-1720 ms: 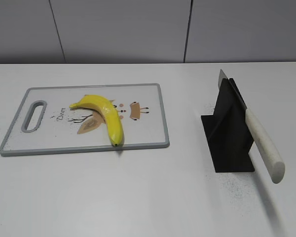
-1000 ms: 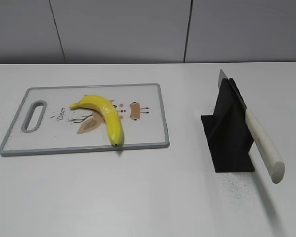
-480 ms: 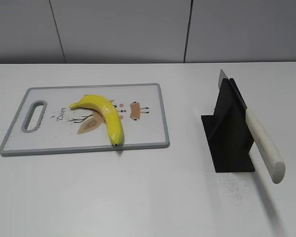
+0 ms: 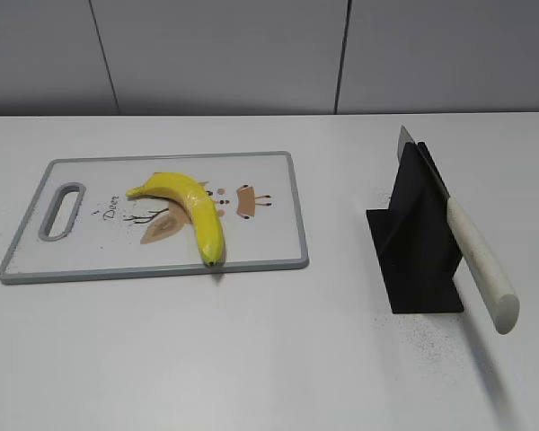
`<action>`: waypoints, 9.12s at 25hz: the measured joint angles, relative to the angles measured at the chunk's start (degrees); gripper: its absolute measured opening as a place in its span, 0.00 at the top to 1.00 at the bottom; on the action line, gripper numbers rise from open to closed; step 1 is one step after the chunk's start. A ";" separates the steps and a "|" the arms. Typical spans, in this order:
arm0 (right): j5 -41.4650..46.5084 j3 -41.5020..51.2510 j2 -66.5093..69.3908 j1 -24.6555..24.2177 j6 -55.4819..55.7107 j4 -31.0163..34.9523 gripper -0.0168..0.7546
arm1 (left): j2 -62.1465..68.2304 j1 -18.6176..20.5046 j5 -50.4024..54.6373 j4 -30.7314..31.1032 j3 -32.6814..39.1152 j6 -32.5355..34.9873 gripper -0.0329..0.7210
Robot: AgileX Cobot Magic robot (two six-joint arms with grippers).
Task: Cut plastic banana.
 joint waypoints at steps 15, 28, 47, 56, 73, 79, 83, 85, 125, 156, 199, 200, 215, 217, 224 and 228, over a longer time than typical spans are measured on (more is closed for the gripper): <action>-1.51 -12.25 30.82 14.40 9.25 3.91 0.31 | 0.00 0.00 0.00 0.00 0.00 0.00 0.23; -4.20 -22.97 57.63 19.45 10.10 4.21 0.31 | 0.00 0.00 0.00 0.00 0.00 0.00 0.23; -4.74 -22.97 72.63 19.45 14.61 7.67 0.45 | 0.00 0.00 0.00 0.00 0.00 0.00 0.23; -4.69 -22.97 72.70 19.50 18.55 7.06 0.74 | 0.00 0.00 0.00 0.00 0.00 0.00 0.23; -4.70 -23.07 60.01 19.56 19.11 5.23 0.74 | 0.00 0.00 0.00 0.00 0.00 0.00 0.23; -3.35 -27.93 58.40 19.56 14.63 4.37 0.74 | 0.00 0.00 0.00 -0.24 0.00 0.60 0.24; -2.31 -33.48 58.61 19.56 3.13 3.67 0.74 | 0.07 0.00 -0.11 -0.45 0.00 0.79 0.27; -1.32 -36.35 59.66 19.56 -1.59 2.35 0.74 | 1.66 0.00 -0.38 -0.45 -0.24 1.60 0.28; 3.67 -73.33 98.09 23.69 -73.03 9.01 0.74 | 93.00 -8.60 -4.98 -18.26 -54.28 72.26 0.32; 1.17 -81.67 116.76 23.47 -77.26 13.45 0.74 | 119.05 -12.83 -13.42 -18.94 -54.95 74.61 0.97; 4.34 -90.95 112.53 23.62 -73.43 13.50 0.74 | 102.61 -13.09 -16.86 -27.90 -55.14 70.93 0.14; 4.34 -90.95 112.40 23.62 -73.16 13.35 0.74 | 101.46 -12.98 -17.69 -28.10 -55.14 69.57 0.14; 4.33 -91.01 103.67 23.62 -29.76 10.89 0.74 | 91.45 -3.91 -14.60 -14.23 -55.14 22.30 0.18; 4.33 -91.01 103.27 23.62 -24.59 10.70 0.74 | 91.40 -2.73 -10.88 -10.02 -55.14 14.77 0.18; 4.33 -87.43 100.02 23.57 -2.53 10.43 0.74 | 91.40 -0.61 6.29 2.04 -55.14 2.25 0.18; 4.33 -79.66 93.40 23.57 1.58 10.43 0.74 | 89.56 0.81 7.00 2.85 -53.75 0.10 0.18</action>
